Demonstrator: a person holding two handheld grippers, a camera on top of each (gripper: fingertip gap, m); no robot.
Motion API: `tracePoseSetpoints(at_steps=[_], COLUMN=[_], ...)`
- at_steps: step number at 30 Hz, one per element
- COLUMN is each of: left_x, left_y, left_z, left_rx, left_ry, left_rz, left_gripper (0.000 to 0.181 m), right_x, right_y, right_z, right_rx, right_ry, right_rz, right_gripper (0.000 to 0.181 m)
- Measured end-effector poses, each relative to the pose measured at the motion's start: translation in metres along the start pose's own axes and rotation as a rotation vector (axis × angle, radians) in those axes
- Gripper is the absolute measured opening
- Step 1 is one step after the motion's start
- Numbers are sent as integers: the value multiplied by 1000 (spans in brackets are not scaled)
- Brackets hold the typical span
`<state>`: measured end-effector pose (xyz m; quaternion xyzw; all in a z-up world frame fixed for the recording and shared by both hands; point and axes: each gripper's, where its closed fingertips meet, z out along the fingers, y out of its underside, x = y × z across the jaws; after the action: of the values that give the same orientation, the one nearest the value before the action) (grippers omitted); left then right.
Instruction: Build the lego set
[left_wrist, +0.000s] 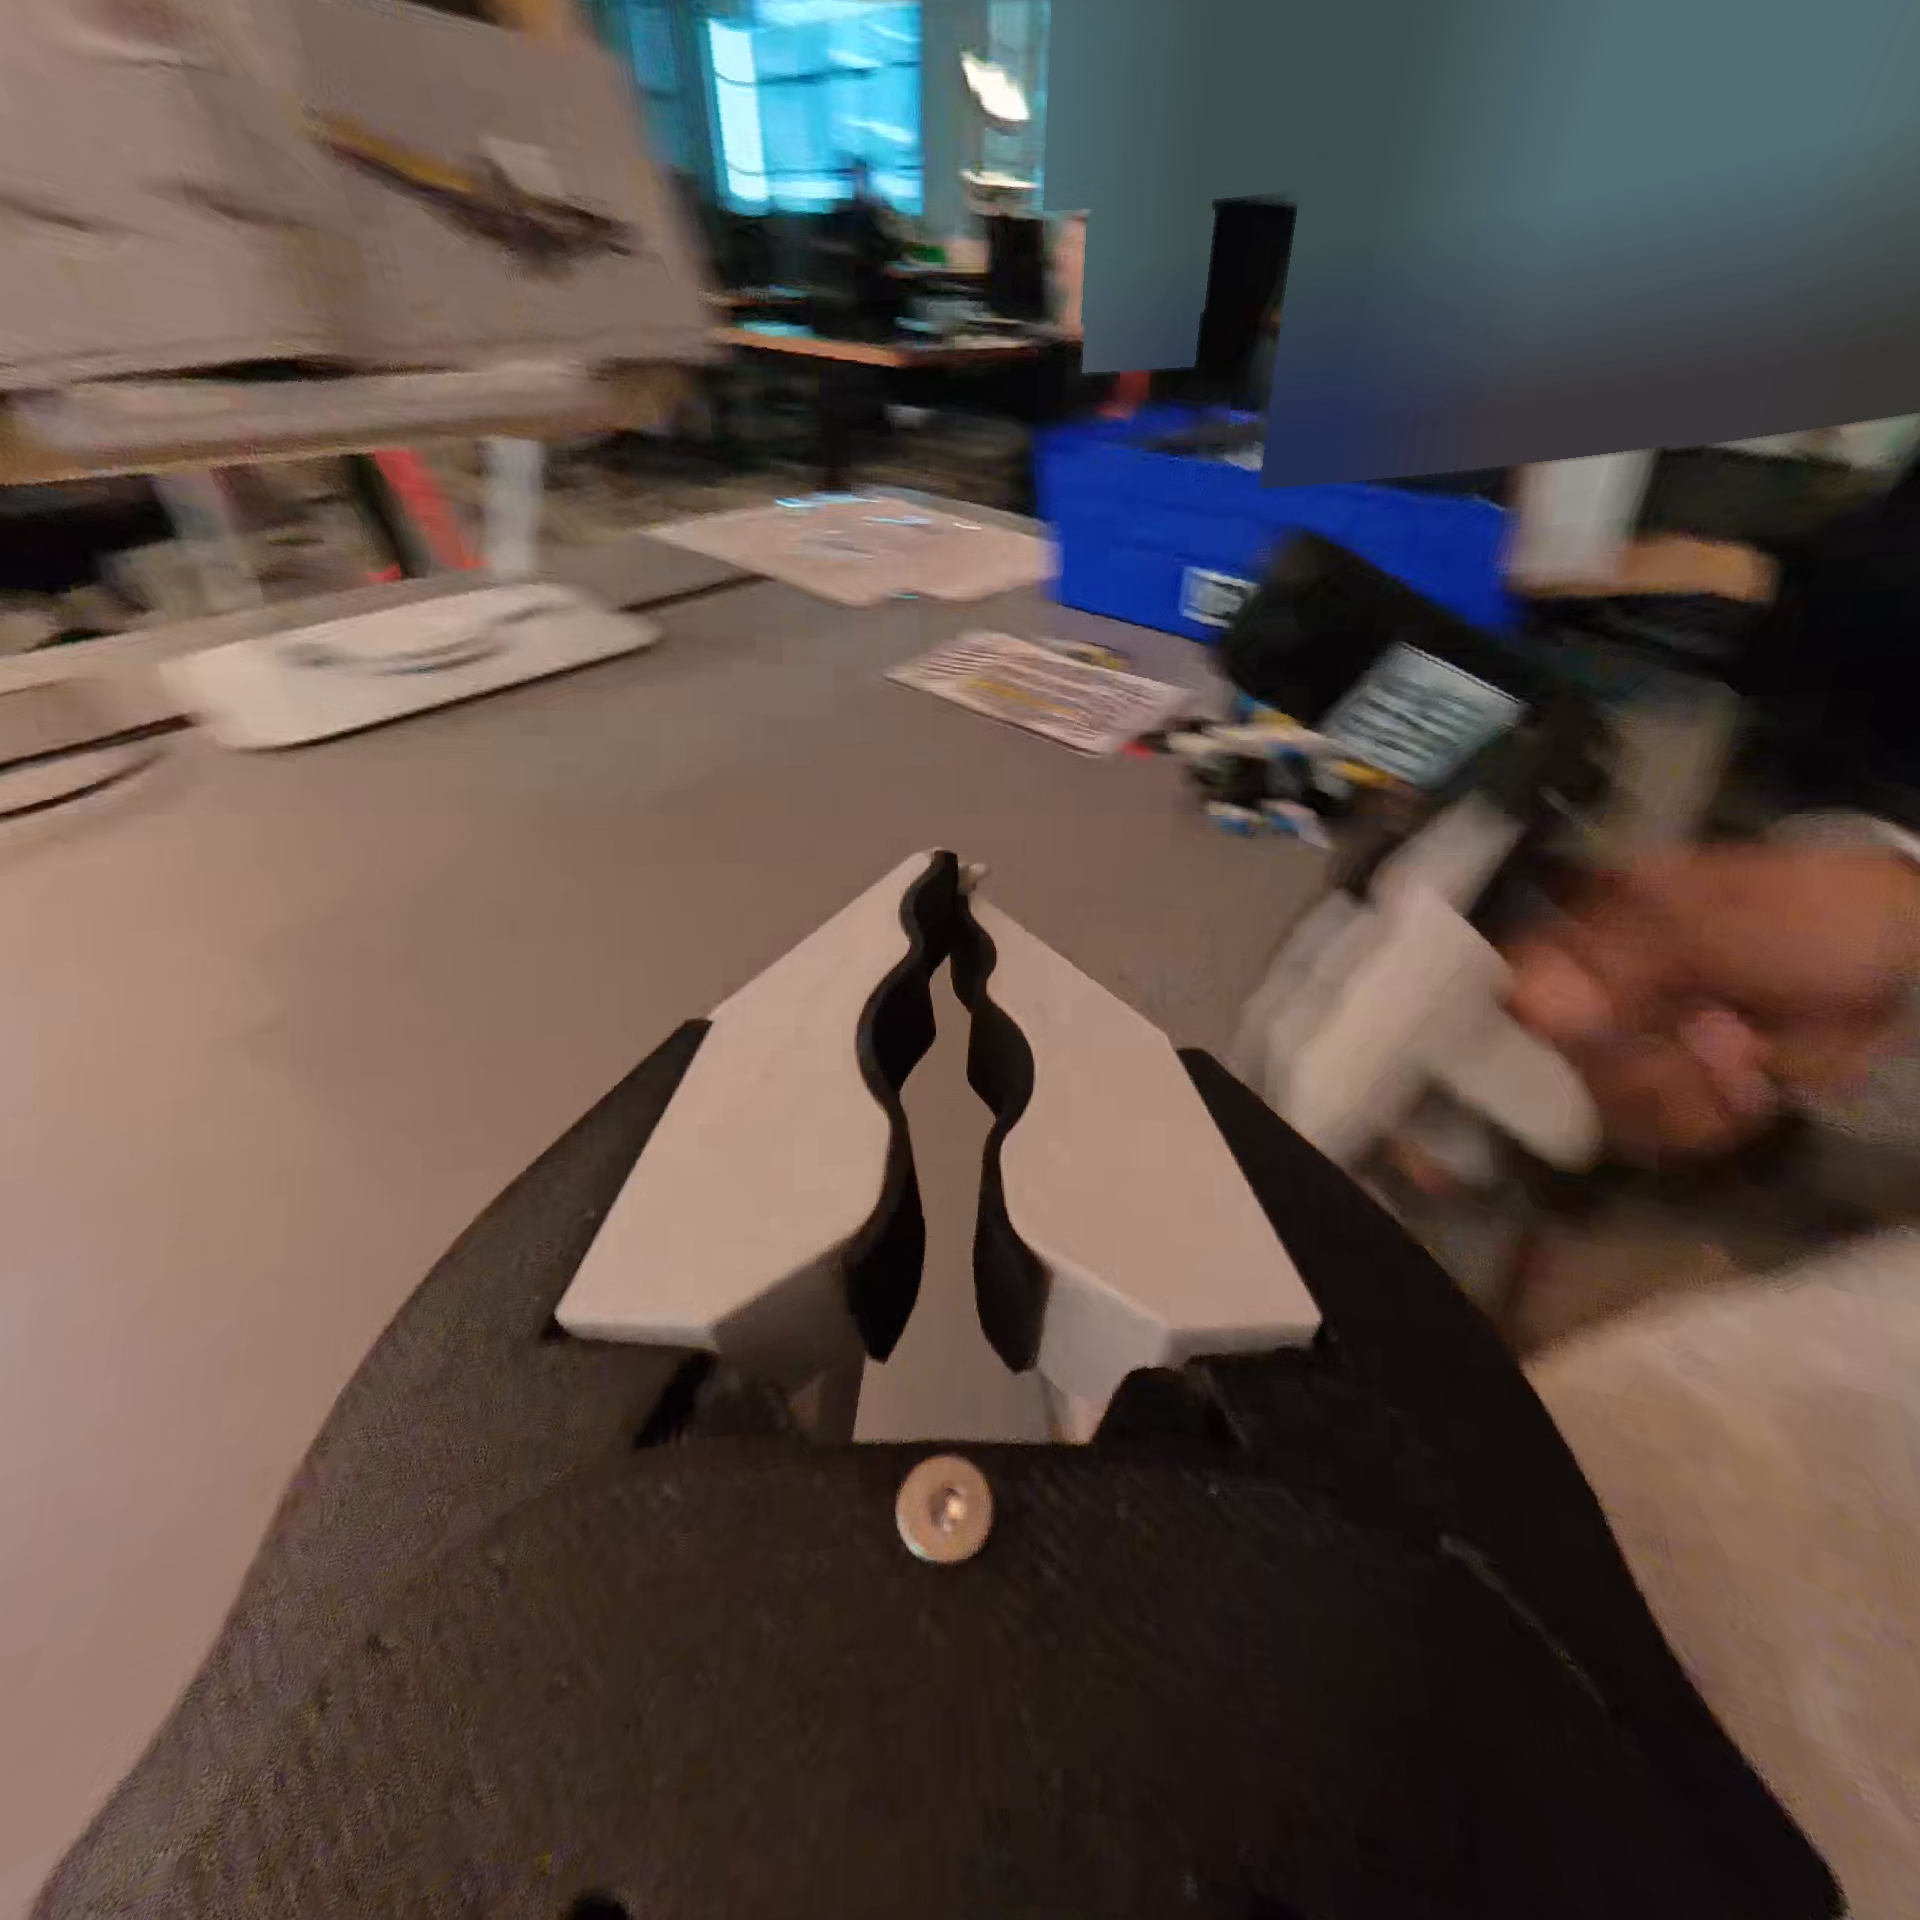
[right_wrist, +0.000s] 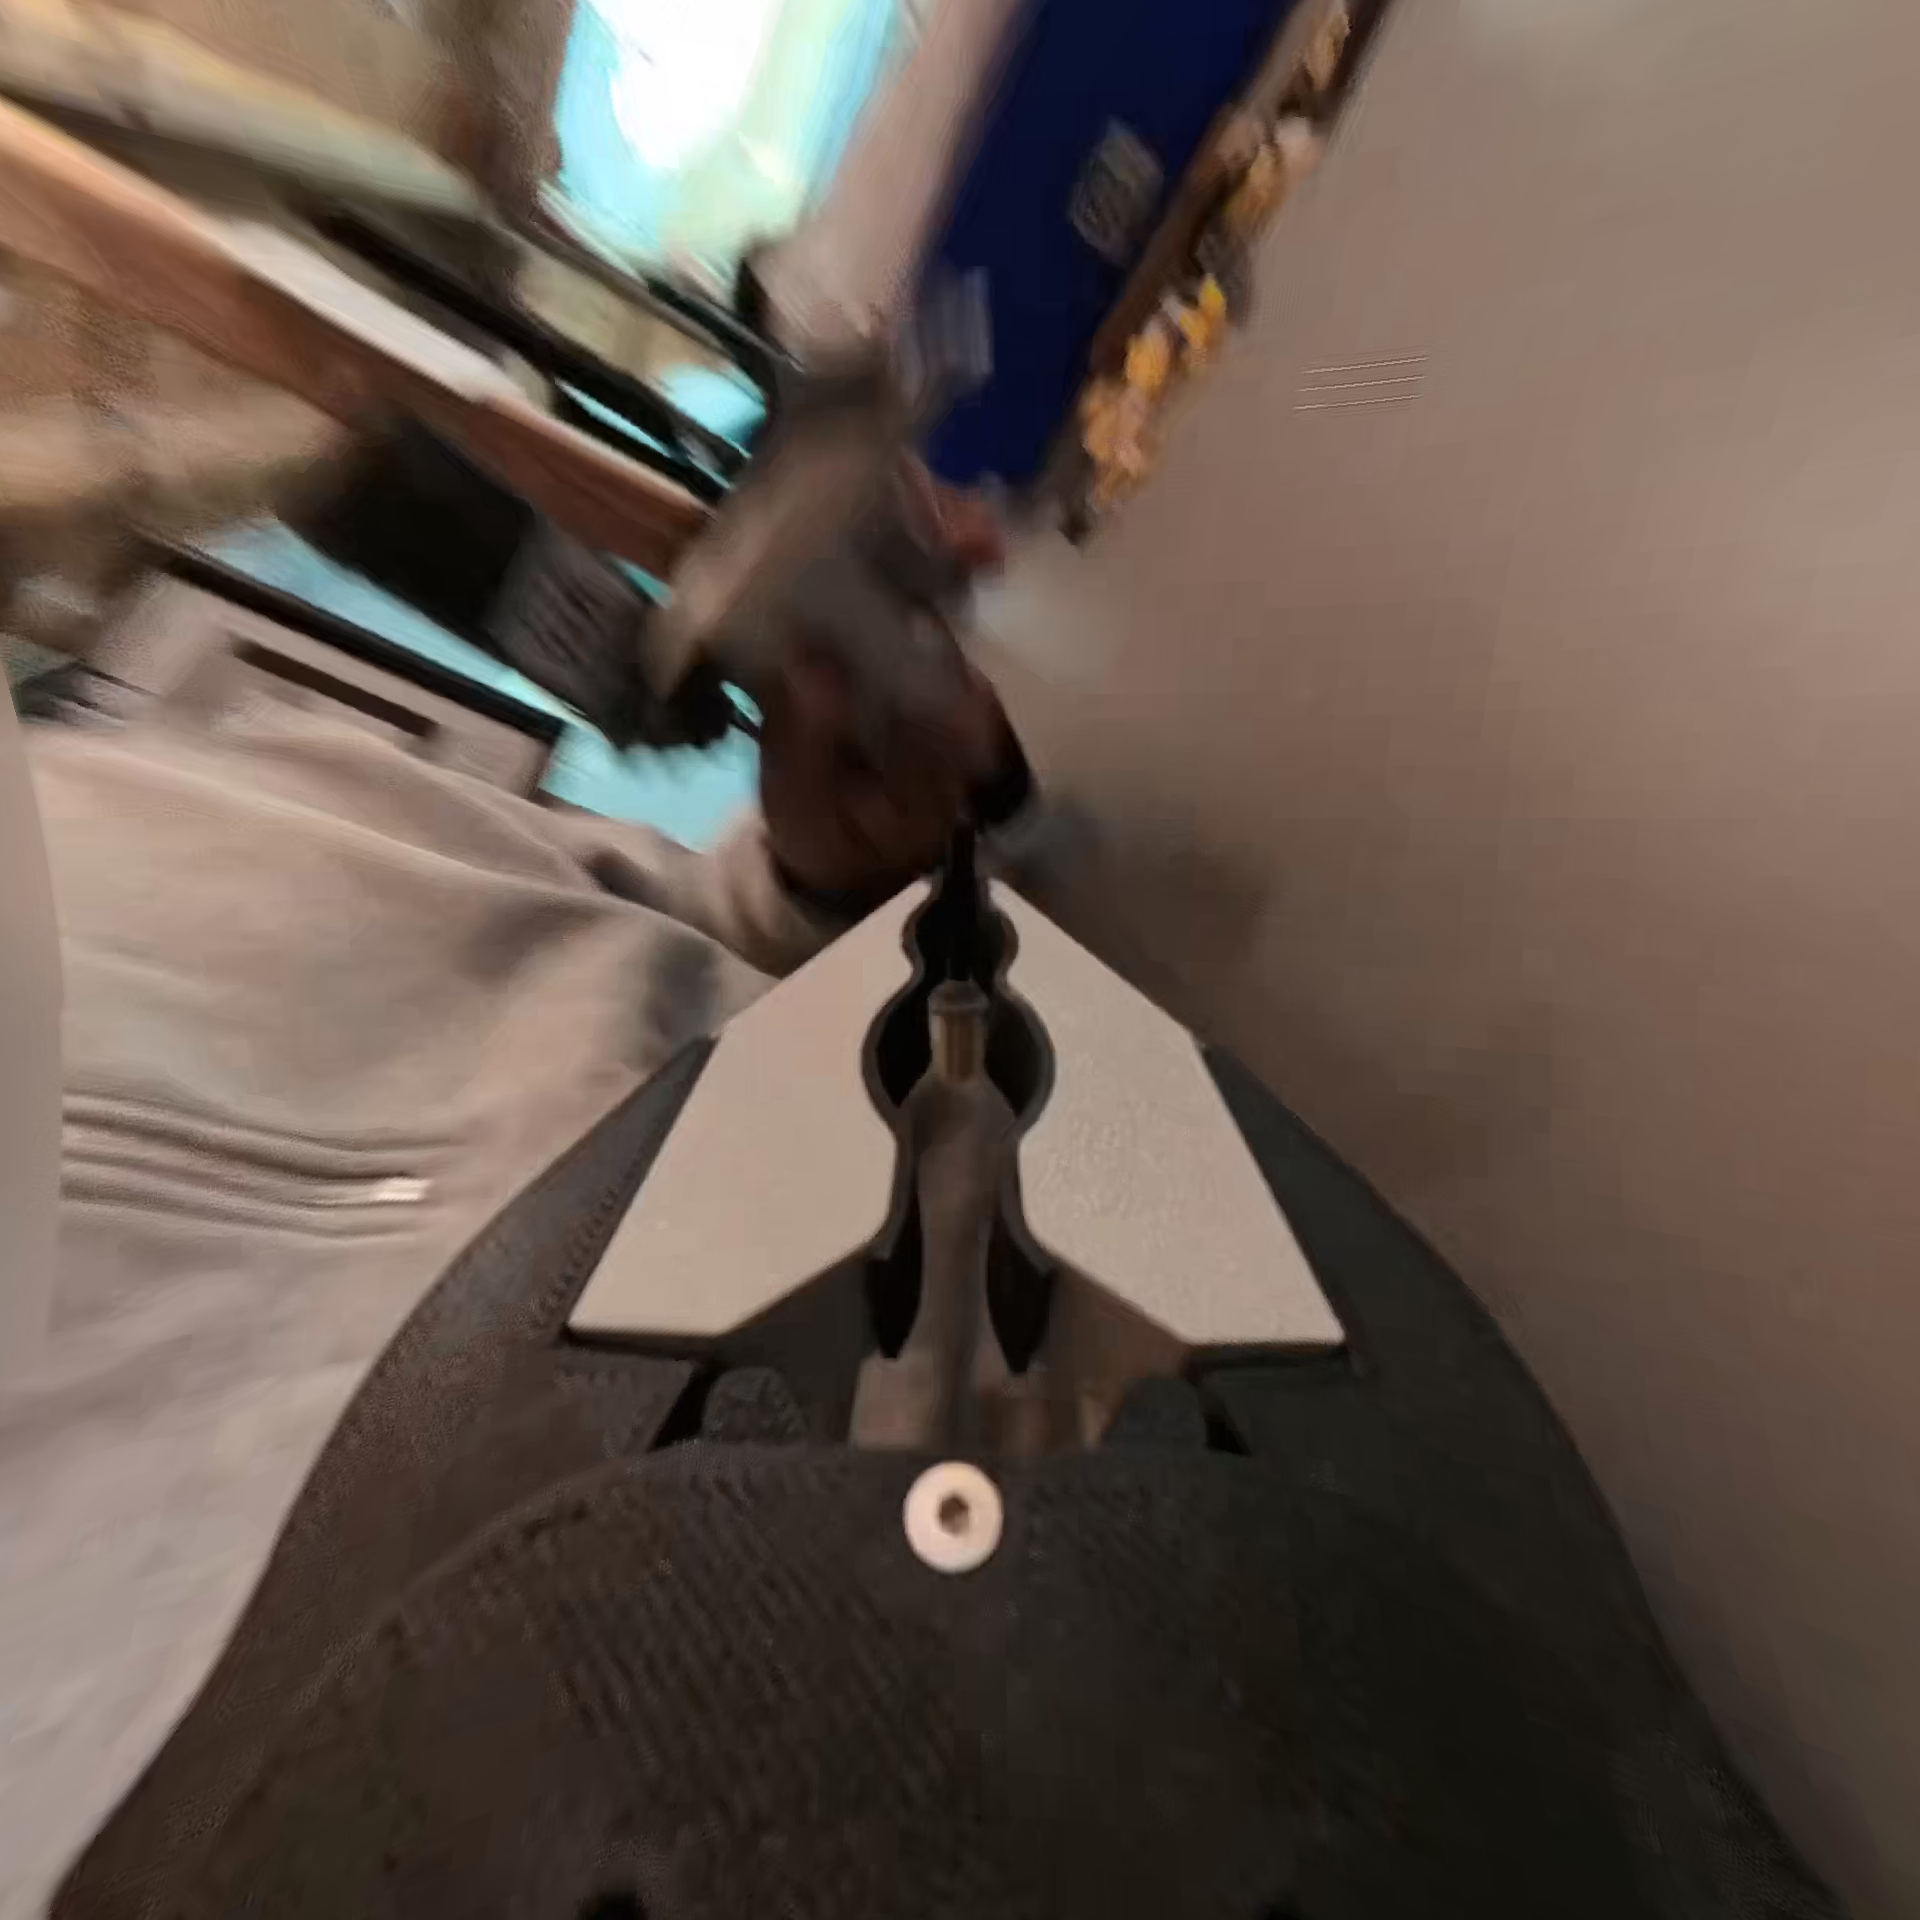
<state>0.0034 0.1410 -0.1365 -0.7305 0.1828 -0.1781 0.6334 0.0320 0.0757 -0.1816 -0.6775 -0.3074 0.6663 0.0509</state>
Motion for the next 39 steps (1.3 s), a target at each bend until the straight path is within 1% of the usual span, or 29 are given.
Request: tracePoseSetpoints(at_steps=[1,2,3,4,5,7,8,10,11,14,15,17,20,22,24,26,29,34,39], left_x=[-20,-28,-28,-25,-18,-13,-11,-10,-4,8,12,18,10,6,2,-1,-3,-12,-17], left_y=[-9,-17,-17,-10,-8,-5,1,18,29,66,74,79,87,85,85,86,85,87,92], left_z=[-5,-11,-13,-12,-11,-9,-6,-1,0,-1,-1,-3,-3,-2,-1,-1,-2,-3,-4], left_rx=[8,30,20,-10,-22,-40,-76,-171,-238,-452,-495,-529,-559,-541,-533,-538,-534,-539,-554], left_ry=[2,33,34,26,40,69,95,147,197,273,300,351,319,307,284,269,268,224,208], left_rz=[-70,-139,-104,-48,-41,-69,-80,-161,-223,-384,-439,-533,-540,-549,-516,-493,-513,-482,-488], left_gripper=[0,0,0,0,0,0,0,0,0,0,0,0,0,0,0,0,0,1,3], right_x=[-2,-10,-15,-5,6,12,12,11,11,13,13,16,21,22,23,22,23,22,21], right_y=[6,7,0,-6,-10,-15,-16,-18,-18,-22,-25,-28,-30,-30,-29,-30,-30,-30,-32], right_z=[6,13,11,5,-2,-9,-10,-9,-9,-15,-18,-24,-29,-28,-28,-28,-29,-28,-30], right_rx=[-17,-8,26,44,45,54,62,78,81,104,117,132,139,142,139,147,152,152,169], right_ry=[11,-8,-15,56,131,154,152,137,130,139,147,173,205,202,193,188,184,177,155], right_rz=[-18,-23,-24,-61,-100,-109,-105,-94,-90,-96,-100,-120,-144,-142,-133,-132,-126,-124,-108], right_gripper=[3,3,3,2,3,2,3,2,2,2,2,3,2,2,2,2,2,2,3])
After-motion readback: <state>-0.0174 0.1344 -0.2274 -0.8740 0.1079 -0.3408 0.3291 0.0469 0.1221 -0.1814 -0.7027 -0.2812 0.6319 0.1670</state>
